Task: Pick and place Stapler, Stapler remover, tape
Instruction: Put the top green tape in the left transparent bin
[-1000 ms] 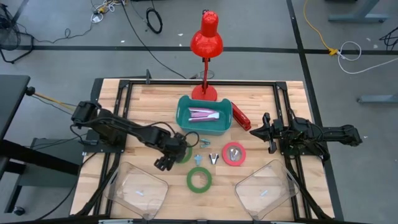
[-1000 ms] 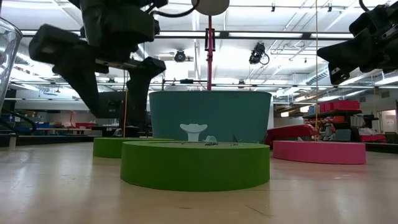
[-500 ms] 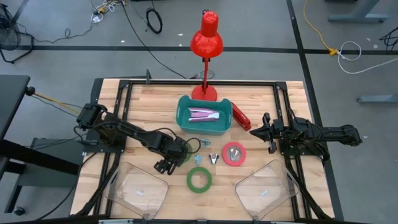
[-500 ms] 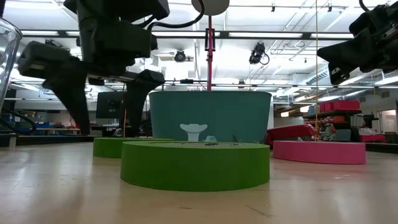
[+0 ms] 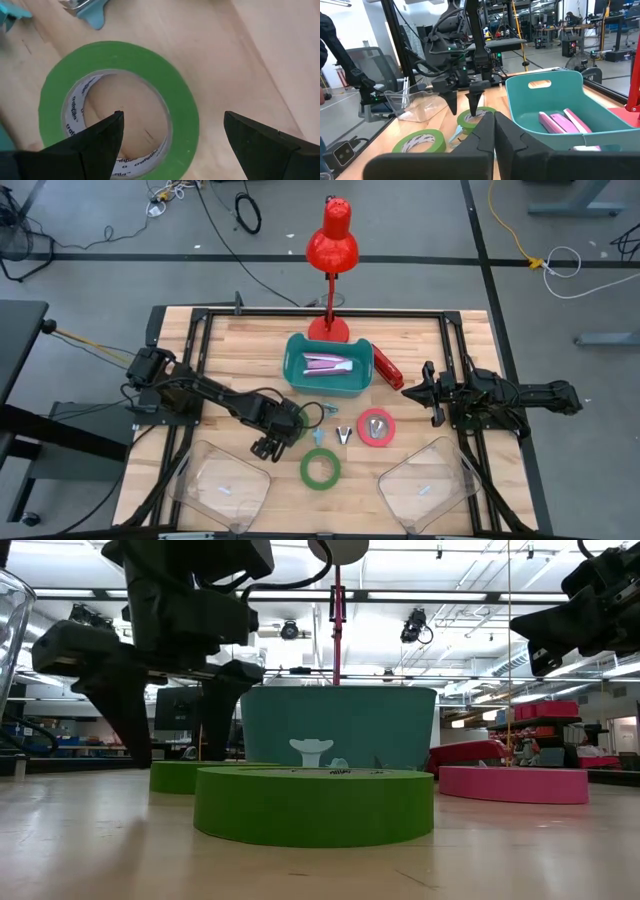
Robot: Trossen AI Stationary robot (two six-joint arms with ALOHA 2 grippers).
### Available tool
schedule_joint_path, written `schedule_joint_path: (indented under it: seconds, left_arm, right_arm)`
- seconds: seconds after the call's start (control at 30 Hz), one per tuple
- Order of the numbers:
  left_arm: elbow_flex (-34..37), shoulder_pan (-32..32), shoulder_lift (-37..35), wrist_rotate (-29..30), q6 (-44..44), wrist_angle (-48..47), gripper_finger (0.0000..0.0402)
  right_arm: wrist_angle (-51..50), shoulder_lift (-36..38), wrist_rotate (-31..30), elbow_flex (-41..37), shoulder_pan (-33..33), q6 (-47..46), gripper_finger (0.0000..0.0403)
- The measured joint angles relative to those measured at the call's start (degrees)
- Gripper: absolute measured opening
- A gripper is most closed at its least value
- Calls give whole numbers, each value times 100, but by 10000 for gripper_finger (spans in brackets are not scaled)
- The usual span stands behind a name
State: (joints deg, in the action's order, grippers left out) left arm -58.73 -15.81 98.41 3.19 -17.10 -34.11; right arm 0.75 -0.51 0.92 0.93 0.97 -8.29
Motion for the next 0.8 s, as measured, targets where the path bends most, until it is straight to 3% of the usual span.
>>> schedule_joint_path:
  seconds: [0.53,0.8]
  left_arm:
    - [327,-17,0,1,149,102,342]
    - [329,-17,0,1,144,205,281]
  right_arm:
    - [0,0,-1,1,0,0,6]
    - [0,0,-1,2,-1,0,6]
